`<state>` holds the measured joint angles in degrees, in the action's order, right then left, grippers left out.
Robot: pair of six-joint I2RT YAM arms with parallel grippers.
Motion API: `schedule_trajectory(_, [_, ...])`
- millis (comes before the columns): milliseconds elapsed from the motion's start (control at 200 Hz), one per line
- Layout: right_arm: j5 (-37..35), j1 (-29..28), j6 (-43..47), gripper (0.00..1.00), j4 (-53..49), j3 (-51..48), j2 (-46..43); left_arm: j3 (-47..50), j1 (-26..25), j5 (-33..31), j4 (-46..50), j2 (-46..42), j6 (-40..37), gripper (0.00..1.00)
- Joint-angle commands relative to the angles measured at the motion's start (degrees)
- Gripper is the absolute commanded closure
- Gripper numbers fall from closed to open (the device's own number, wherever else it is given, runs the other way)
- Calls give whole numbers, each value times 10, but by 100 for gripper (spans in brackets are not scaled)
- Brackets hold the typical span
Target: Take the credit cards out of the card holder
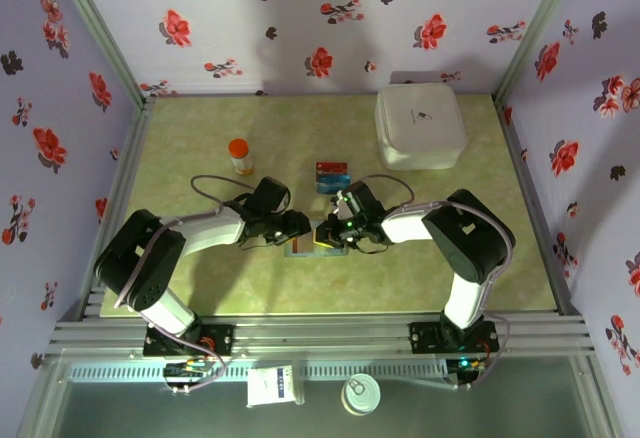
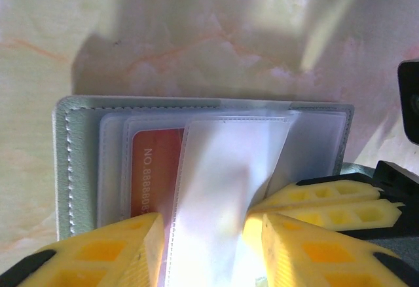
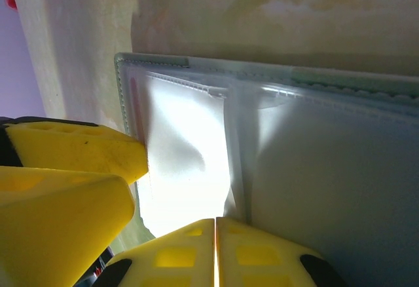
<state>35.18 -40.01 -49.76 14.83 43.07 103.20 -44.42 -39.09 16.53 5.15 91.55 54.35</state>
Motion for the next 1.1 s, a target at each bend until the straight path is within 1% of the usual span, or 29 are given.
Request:
schedule_trajectory(0, [-15, 1, -3, 90, -31, -17, 16, -6, -6, 6, -5, 10, 11, 60])
schedule_trajectory(235, [-14, 1, -5, 90, -29, -18, 16, -7, -6, 9, -7, 4, 11, 70])
schedule_trajectory(315, [-14, 1, -6, 90, -28, -17, 14, -5, -6, 8, -9, 0, 12, 76])
schedule_trajectory(380, [-13, 1, -8, 90, -26, -17, 13, -2, -6, 8, -15, -2, 15, 78])
schedule_trajectory(485, [-11, 1, -12, 90, -22, -19, 10, 5, -6, 9, -31, -8, 21, 77])
schedule_trajectory(570, [-11, 1, -14, 90, -22, -20, 7, 8, -6, 13, -44, -11, 24, 75])
schedule_trajectory(650, [-9, 1, -15, 90, -22, -20, 1, 7, -6, 14, -46, -10, 24, 73])
schedule_trajectory(800, [-11, 1, -16, 89, -30, -18, -27, 3, -7, 18, -45, -7, 23, 73])
schedule_trajectory(925, [-30, 1, -4, 87, -73, -9, -64, 1, -7, 19, -45, -6, 25, 73])
schedule_trajectory(1095, [-72, 1, 26, 86, -157, 8, -119, -9, -9, 20, -39, -11, 24, 73])
